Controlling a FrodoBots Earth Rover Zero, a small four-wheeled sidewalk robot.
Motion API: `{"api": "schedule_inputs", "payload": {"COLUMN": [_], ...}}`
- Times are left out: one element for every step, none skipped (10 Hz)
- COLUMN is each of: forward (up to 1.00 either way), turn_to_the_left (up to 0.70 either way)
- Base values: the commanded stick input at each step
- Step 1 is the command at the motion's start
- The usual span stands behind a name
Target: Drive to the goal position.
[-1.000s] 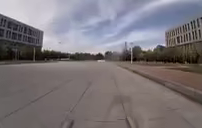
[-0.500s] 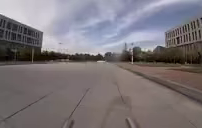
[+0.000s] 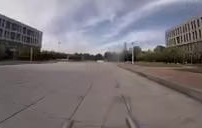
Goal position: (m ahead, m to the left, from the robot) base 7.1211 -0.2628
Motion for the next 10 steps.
{"api": "schedule_inputs", "payload": {"forward": [1.0, 1.0, 1.0, 1.0, 1.0, 1.0, 1.0, 1.0, 1.0, 1.0], "turn_to_the_left": [0.0, 0.0, 0.0, 0.0, 0.0, 0.0, 0.0, 0.0, 0.0, 0.0]}}
